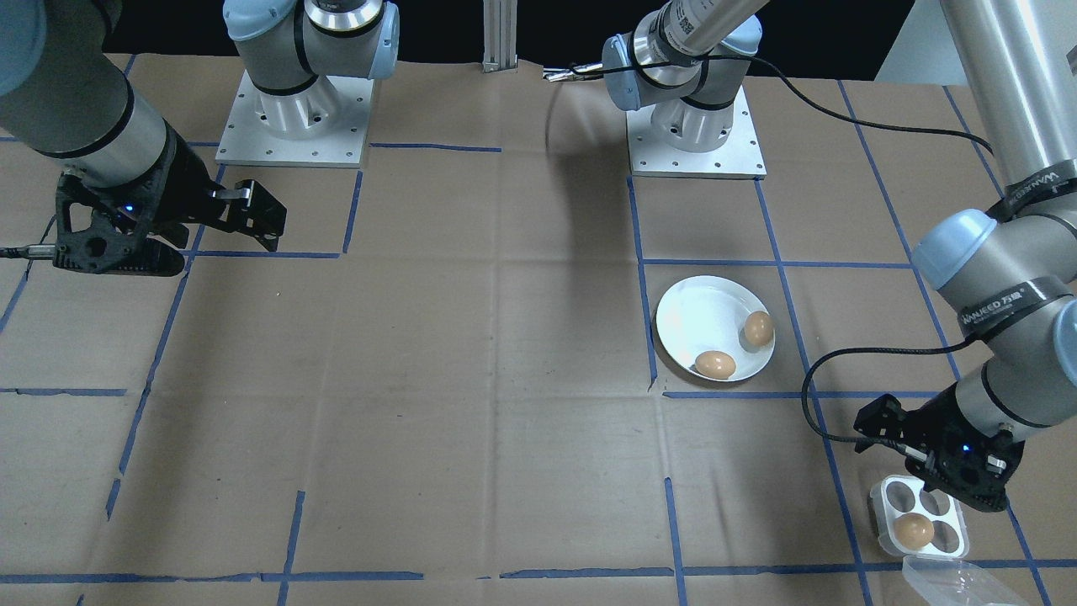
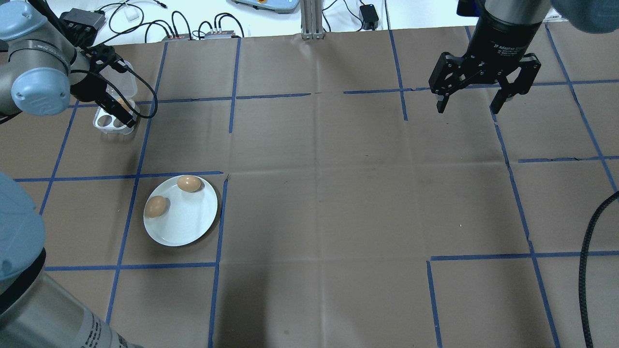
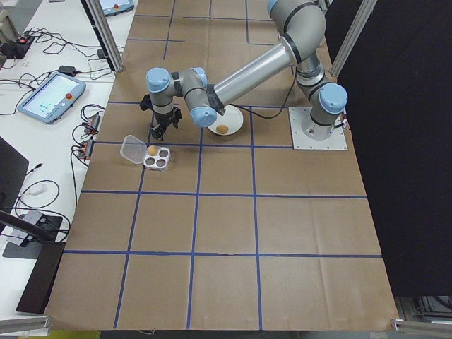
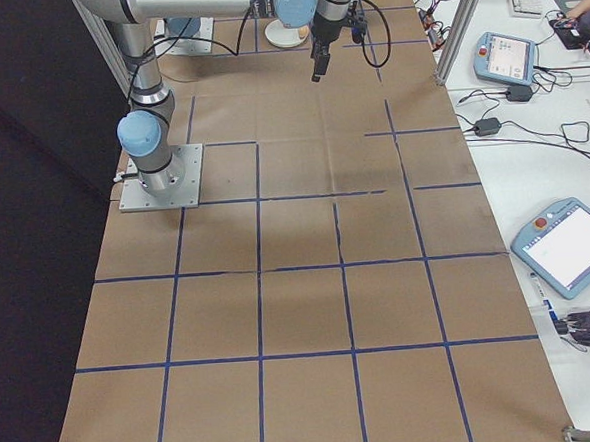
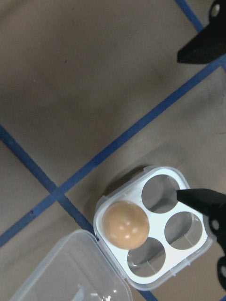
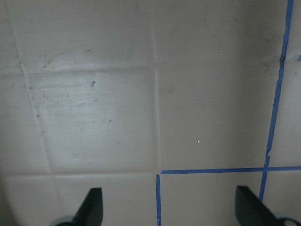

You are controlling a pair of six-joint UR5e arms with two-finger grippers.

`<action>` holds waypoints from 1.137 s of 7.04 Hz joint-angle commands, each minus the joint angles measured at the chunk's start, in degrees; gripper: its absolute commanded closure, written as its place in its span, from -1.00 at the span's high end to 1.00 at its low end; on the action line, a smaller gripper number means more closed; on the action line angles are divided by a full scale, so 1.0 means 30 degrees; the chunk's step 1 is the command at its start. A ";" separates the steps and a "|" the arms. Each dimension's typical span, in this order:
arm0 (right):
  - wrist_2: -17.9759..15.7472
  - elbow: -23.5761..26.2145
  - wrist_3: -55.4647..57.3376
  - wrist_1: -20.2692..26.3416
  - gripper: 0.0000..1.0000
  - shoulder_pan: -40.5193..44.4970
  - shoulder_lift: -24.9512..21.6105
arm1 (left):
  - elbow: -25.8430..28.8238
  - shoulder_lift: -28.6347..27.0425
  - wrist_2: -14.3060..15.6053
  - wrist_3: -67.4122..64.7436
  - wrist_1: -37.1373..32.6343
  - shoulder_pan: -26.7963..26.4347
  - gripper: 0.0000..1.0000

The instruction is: Place egg on plate

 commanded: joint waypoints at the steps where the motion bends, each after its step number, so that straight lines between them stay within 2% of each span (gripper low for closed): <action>1: -0.0029 -0.0001 0.0000 0.0000 1.00 0.0000 -0.0013 | 0.1553 -0.1390 0.0069 -0.4825 0.0019 0.0016 0.91; 8: -0.0029 -0.0001 0.0000 0.0000 1.00 0.0000 0.0016 | 0.4339 -0.3940 -0.0048 -0.5137 -0.0244 0.0661 0.91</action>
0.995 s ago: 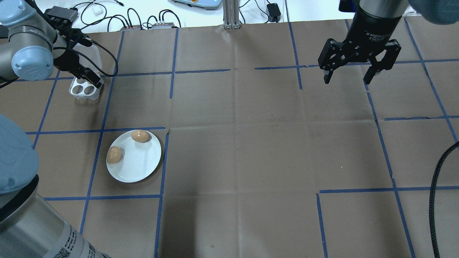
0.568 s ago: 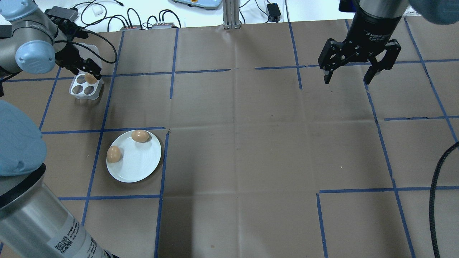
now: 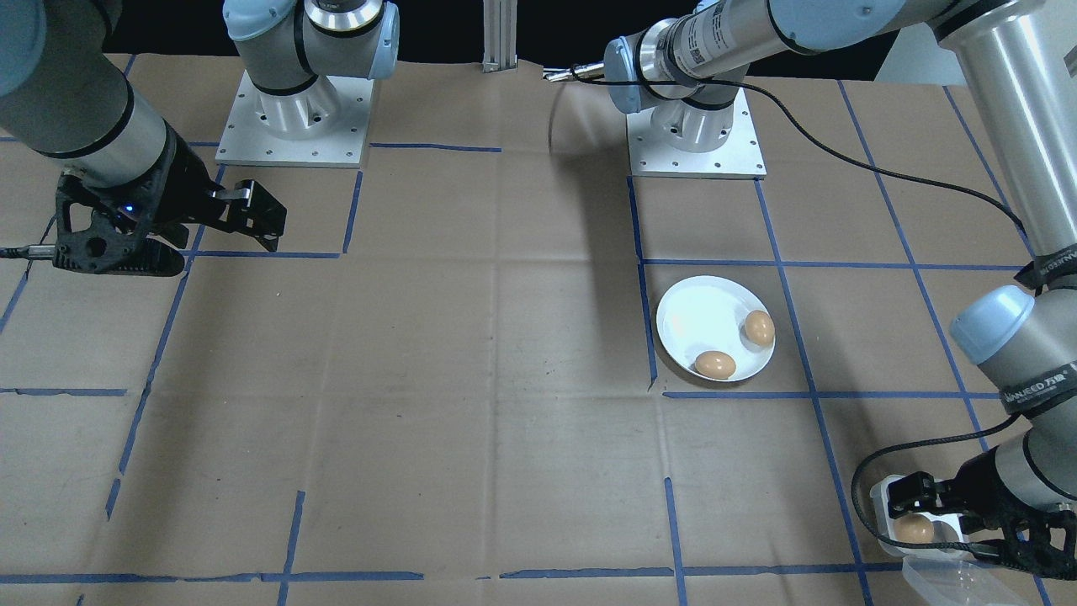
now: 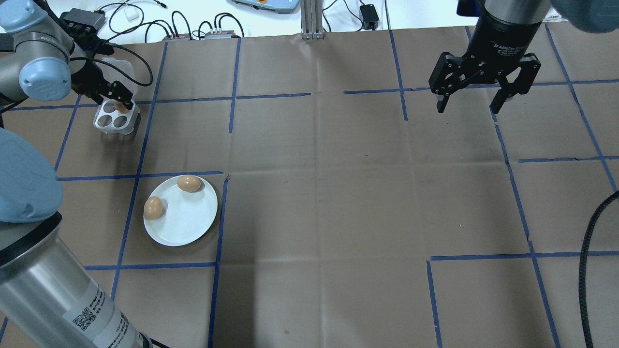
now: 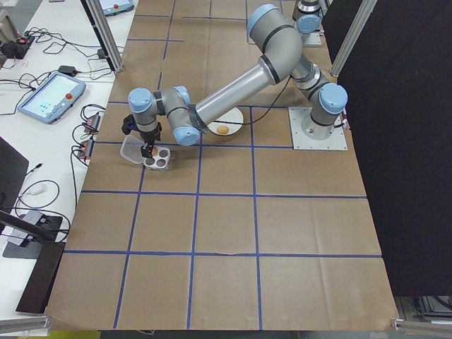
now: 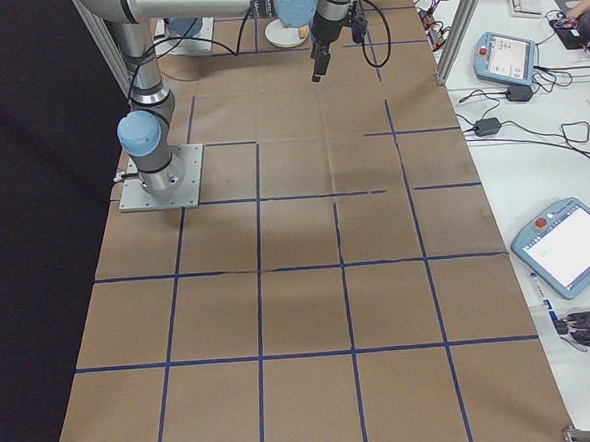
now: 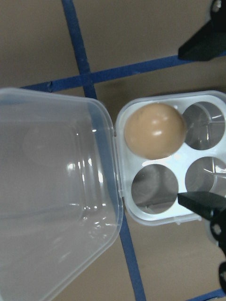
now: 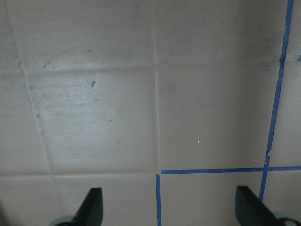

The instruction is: Place egg on plate

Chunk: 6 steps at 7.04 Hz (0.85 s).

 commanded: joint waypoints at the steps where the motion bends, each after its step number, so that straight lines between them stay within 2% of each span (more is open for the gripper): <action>1: -0.0023 0.0000 0.0000 0.0000 1.00 -0.0001 0.0013 | 0.0645 -0.0648 -0.0041 -0.0083 -0.0052 -0.0003 0.88; 3: 0.0006 0.0000 0.0000 0.0000 1.00 -0.0001 -0.0016 | 0.0499 -0.0649 -0.0331 -0.0083 -0.0169 -0.0003 0.82; 6: 0.0006 0.0000 0.0000 0.0000 1.00 -0.0001 0.0013 | 0.0498 -0.0649 -0.0422 -0.0083 -0.0199 -0.0003 0.49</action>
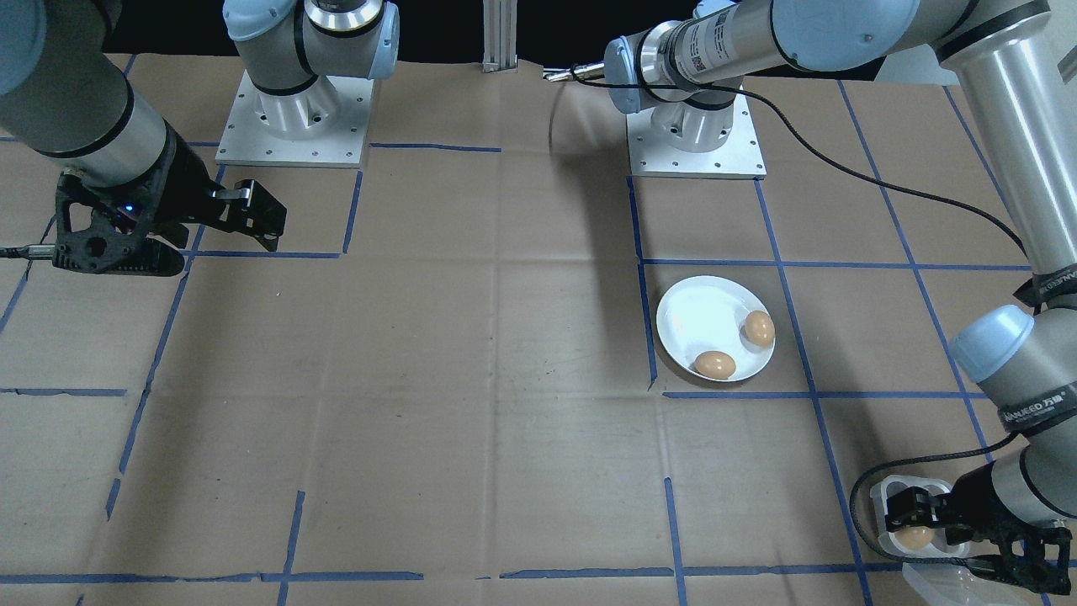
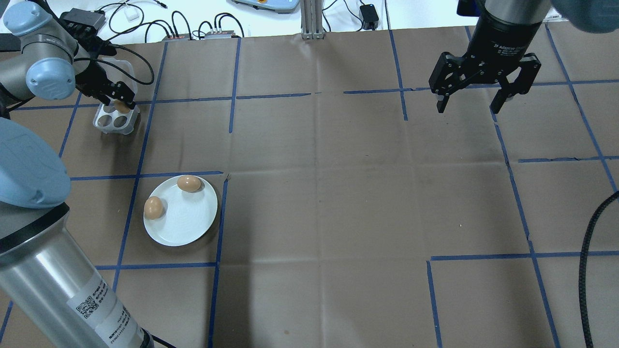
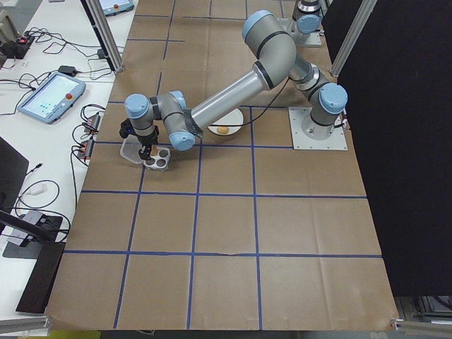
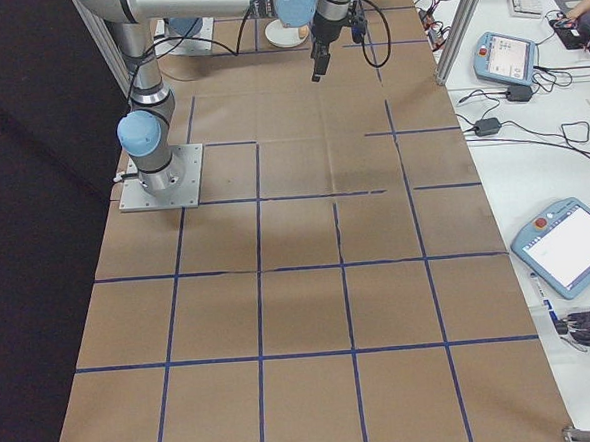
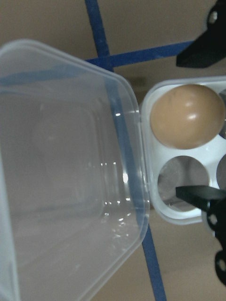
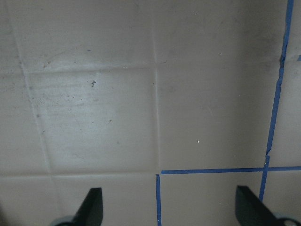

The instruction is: Place egg on plate

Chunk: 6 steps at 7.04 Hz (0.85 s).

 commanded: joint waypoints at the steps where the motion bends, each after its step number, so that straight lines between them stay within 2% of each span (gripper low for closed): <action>1: 0.0001 0.0000 0.0000 0.0000 1.00 0.0000 -0.0008 | -0.0003 0.0027 -0.0049 -0.0001 -0.0006 -0.0001 0.27; 2: -0.0028 0.0000 0.0000 0.0000 1.00 0.0000 0.0021 | -0.0003 0.0027 -0.0021 -0.0001 -0.0006 -0.0001 -0.02; 4: -0.0028 0.0000 0.0000 0.0000 1.00 0.0000 -0.0008 | 0.0055 0.0085 0.0068 0.0058 -0.0180 -0.0060 -0.83; 5: -0.0028 0.0000 0.0000 0.0000 1.00 0.0000 0.0021 | 0.0055 0.0231 0.0068 0.0087 -0.0211 -0.0060 -1.00; 6: 0.0001 0.0000 0.0000 0.0000 1.00 0.0000 0.0021 | 0.0055 0.0522 0.0068 0.0145 -0.0327 -0.0060 -1.00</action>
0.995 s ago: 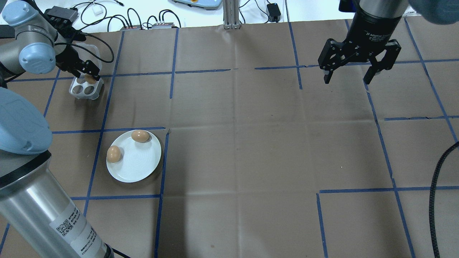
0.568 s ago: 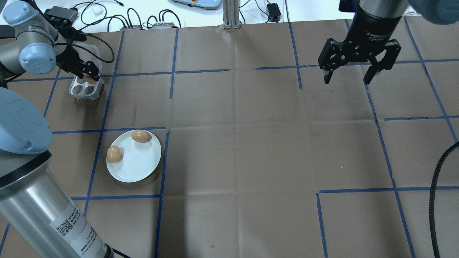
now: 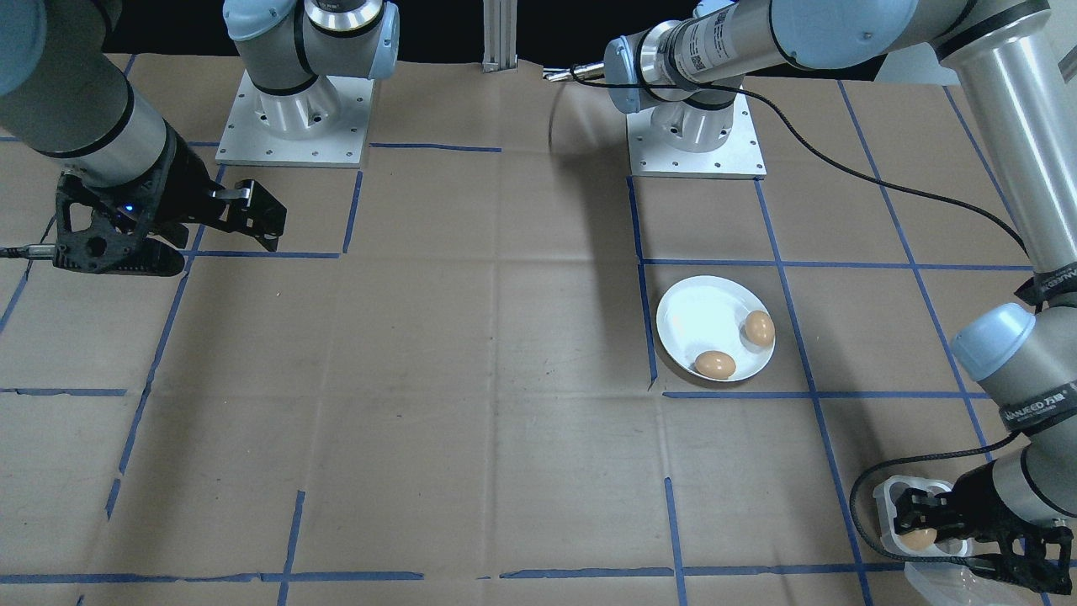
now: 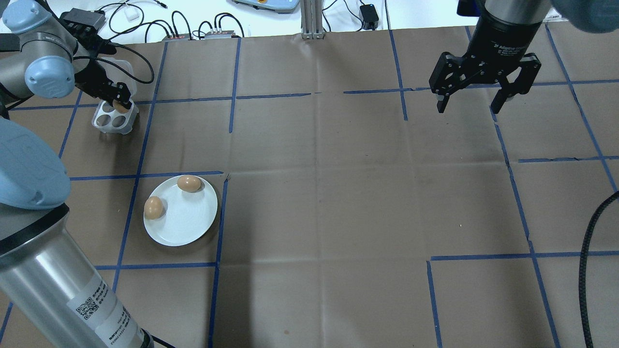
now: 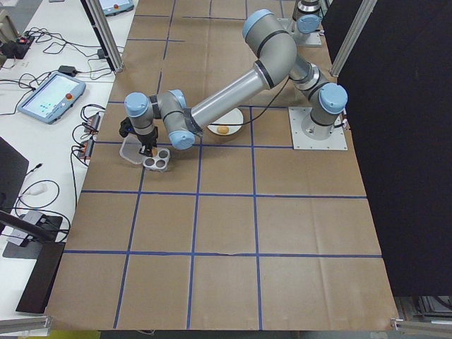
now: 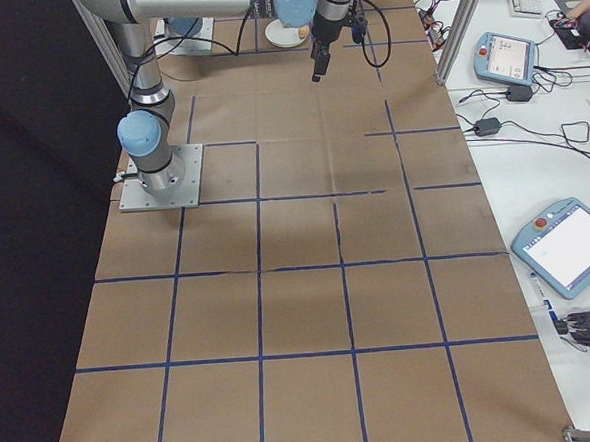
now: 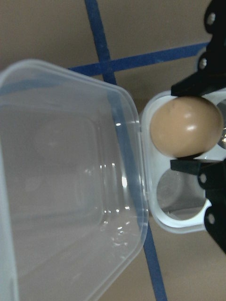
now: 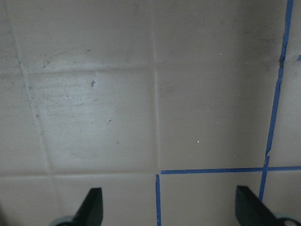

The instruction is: Place egg on plate

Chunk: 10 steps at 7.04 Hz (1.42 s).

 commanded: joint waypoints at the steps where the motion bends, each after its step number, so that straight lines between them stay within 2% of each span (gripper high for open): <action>1: 0.0021 0.0000 0.0000 -0.0001 1.00 -0.0001 -0.0016 | 0.0008 0.0801 -0.0024 0.0176 -0.0902 -0.0034 -1.00; 3: 0.0021 0.0000 0.0000 -0.0001 1.00 -0.0001 -0.0016 | -0.1417 0.3108 -0.0082 0.0002 -0.4057 -0.0035 -1.00; 6: -0.0008 0.0000 0.0000 -0.0001 1.00 -0.0001 -0.0016 | -0.8729 0.8669 0.0121 -0.1807 -0.4338 -0.0296 -1.00; 7: 0.0021 0.0000 0.0000 -0.0001 1.00 -0.0001 0.0013 | -1.0608 0.9586 0.0093 -0.2018 -0.4338 -0.0327 -0.99; 8: 0.0021 0.0000 0.0000 -0.0001 1.00 -0.0001 -0.0016 | -1.1554 1.0118 0.0006 -0.2339 -0.4338 -0.0676 -0.98; 9: 0.0021 0.0000 0.0000 -0.0001 1.00 -0.0001 -0.0016 | -1.1912 1.0094 0.0005 -0.2401 -0.4367 -0.1462 -0.85; 10: 0.0021 0.0000 0.0000 -0.0001 1.00 -0.0001 0.0013 | -1.2380 1.0181 -0.0082 -0.2488 -0.4338 -0.2224 -0.84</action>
